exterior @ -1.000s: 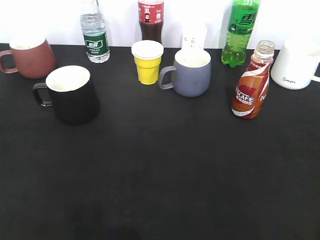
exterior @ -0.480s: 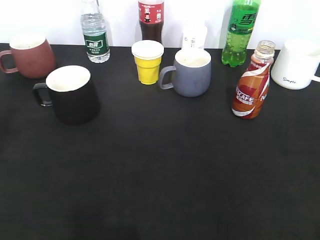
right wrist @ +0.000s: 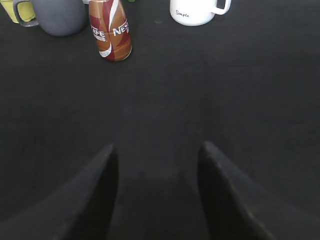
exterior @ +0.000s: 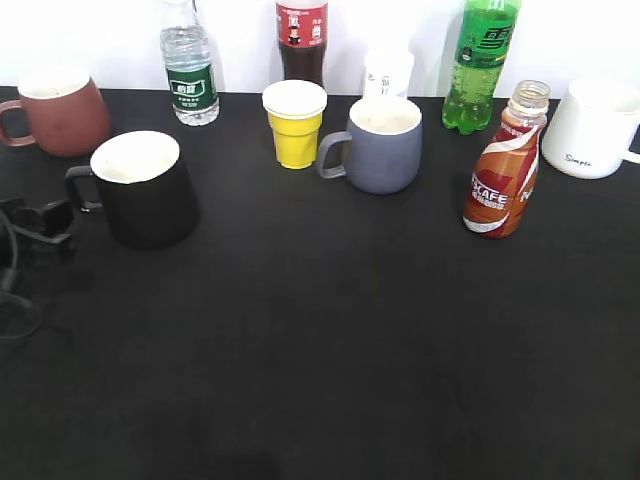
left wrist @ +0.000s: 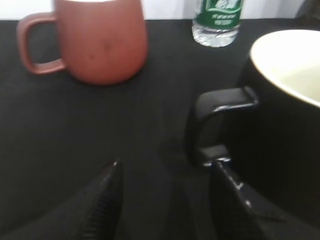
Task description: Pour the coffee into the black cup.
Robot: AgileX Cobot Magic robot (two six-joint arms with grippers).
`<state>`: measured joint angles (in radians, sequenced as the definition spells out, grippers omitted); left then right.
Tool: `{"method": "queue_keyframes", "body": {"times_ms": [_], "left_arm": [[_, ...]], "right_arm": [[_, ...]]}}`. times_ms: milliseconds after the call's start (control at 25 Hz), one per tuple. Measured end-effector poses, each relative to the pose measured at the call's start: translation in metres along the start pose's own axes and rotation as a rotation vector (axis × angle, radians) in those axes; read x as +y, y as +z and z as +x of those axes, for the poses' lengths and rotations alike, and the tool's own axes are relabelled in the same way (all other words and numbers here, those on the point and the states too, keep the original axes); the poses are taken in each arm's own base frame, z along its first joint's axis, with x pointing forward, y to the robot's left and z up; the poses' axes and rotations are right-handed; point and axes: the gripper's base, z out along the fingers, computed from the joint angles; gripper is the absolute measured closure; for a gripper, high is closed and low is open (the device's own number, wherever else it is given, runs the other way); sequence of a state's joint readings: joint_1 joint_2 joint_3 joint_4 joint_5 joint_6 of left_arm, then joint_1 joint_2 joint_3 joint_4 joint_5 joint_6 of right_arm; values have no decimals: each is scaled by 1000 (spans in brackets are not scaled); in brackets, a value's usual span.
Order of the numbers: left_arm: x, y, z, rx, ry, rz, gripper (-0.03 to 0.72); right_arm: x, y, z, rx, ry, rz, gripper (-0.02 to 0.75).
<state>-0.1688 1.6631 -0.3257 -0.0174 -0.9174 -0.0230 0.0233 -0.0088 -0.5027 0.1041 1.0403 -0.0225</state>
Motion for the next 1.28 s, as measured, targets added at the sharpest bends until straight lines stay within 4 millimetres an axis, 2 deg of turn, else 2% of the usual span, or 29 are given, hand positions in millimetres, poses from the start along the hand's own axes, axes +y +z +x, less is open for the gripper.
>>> {"method": "queue_keyframes", "body": {"times_ms": [280, 560, 680, 720, 760, 800, 840, 960, 1000, 1160, 1280], "left_arm": [[-4, 8, -2, -60, -9, 45, 271], [-6, 46, -2, -63, 1, 64, 273], [-7, 69, -2, -81, 2, 67, 279], [-8, 78, -2, -97, 7, 76, 314], [-10, 87, -3, -116, 22, 101, 398], [-12, 93, -4, -135, 32, 119, 528], [-12, 94, -4, -151, 31, 124, 627], [-13, 87, -6, -180, 35, 128, 627], [-13, 78, -12, -192, 42, 133, 628], [-26, 42, -64, -359, 73, 261, 629], [-46, 35, -66, -338, 108, 393, 630]], "right_arm": [[0, 0, 0, 0, 0, 0, 328], [0, 0, 0, 0, 0, 0, 327], [0, 0, 0, 0, 0, 0, 328], [0, 0, 0, 0, 0, 0, 328], [0, 0, 0, 0, 0, 0, 328], [0, 0, 0, 0, 0, 0, 328], [0, 0, 0, 0, 0, 0, 327], [0, 0, 0, 0, 0, 0, 327], [0, 0, 0, 0, 0, 0, 327], [0, 0, 0, 0, 0, 0, 328], [0, 0, 0, 0, 0, 0, 328]]}}
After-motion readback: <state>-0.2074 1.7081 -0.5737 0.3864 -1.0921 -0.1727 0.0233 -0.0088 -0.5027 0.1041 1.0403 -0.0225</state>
